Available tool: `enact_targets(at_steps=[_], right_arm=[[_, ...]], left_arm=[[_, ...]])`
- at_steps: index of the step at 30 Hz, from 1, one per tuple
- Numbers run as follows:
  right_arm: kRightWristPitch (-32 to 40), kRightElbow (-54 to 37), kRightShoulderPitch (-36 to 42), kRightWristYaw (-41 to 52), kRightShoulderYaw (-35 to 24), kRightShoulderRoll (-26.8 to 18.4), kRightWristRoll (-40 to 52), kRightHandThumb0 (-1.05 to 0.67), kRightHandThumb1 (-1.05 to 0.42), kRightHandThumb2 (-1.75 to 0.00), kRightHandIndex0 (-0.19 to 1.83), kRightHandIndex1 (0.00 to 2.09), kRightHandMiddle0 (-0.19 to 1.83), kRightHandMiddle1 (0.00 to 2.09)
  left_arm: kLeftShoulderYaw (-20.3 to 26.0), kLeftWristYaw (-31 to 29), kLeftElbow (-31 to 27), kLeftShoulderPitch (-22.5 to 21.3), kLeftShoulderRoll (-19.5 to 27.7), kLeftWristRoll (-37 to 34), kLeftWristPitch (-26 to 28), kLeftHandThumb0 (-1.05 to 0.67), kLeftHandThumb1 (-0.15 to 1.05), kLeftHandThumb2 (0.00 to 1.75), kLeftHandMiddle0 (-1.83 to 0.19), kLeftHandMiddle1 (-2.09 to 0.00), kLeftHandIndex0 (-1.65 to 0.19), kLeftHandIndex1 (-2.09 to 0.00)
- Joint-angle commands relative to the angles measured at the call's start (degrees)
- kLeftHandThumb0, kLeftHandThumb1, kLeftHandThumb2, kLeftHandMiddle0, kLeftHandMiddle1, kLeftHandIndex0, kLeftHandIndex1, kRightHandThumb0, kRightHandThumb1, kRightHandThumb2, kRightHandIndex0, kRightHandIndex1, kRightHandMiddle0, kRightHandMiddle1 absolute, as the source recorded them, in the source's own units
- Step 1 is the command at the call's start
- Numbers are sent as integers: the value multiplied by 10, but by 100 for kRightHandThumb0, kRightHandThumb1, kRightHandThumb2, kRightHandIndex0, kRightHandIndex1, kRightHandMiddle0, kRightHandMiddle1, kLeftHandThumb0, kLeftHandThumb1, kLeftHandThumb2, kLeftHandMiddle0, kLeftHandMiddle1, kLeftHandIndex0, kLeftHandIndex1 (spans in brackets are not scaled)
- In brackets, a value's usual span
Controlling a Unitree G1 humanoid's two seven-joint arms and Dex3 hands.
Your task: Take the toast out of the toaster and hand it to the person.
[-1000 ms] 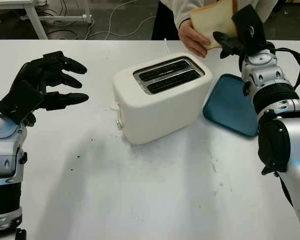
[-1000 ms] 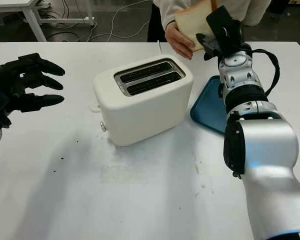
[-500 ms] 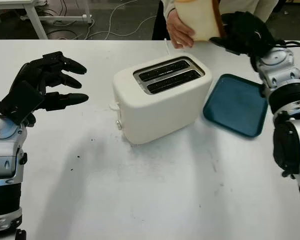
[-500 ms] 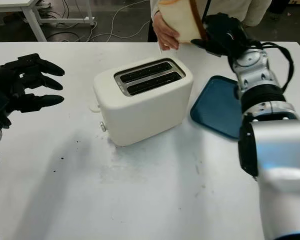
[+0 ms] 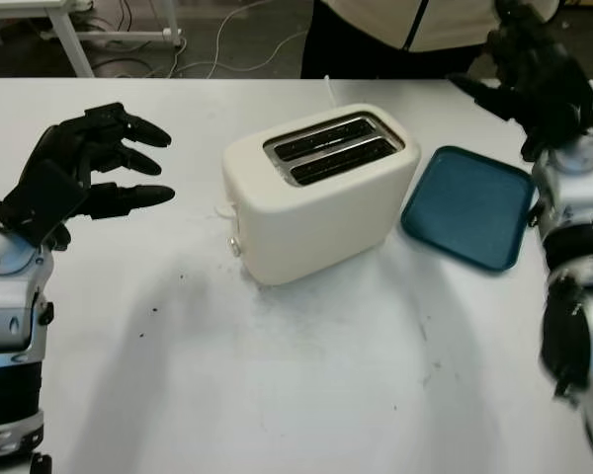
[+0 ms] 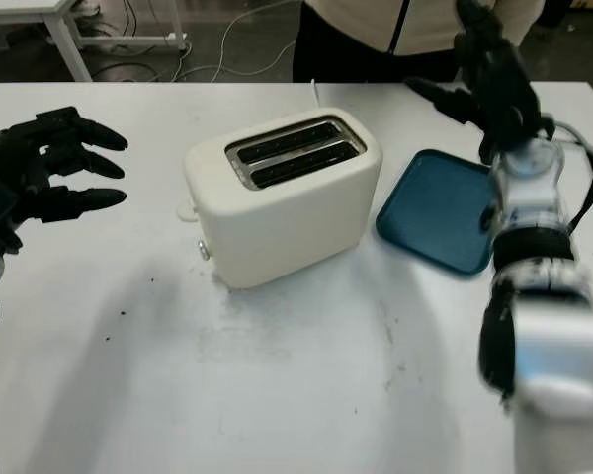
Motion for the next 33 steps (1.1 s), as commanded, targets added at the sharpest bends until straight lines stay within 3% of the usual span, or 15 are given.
enact_targets(at_steps=[1,5,15,23,33], right_arm=[[47,-136,94,-1,6,28,29,-66,-81,-2,11,6,12,5],[129,-275,180,1,20,50,47,-58,-85,-2,13,7,14,4],[183,-429,307,-32,32,94,34,-62,-91,-1,35,19,35,11],[191,-481,365,-43,39,107,23,-62,-92,-1,37,19,38,9],[192,-488,411,-90,56,146,-8,-59,-92,0,39,17,39,5]], left_arm=[[0,-1,-1,5,-4,-7,-2,-105,62,0,-56,-111,-56,-96],[0,0,-2,7,-5,-6,-2,-105,62,0,-55,-111,-55,-96],[13,16,-34,34,-20,-11,38,-105,60,0,-53,-113,-53,-98],[21,28,-69,69,-31,-19,74,-105,59,0,-50,-113,-49,-99],[9,54,-123,134,-57,-1,57,-105,59,0,-49,-110,-48,-98]])
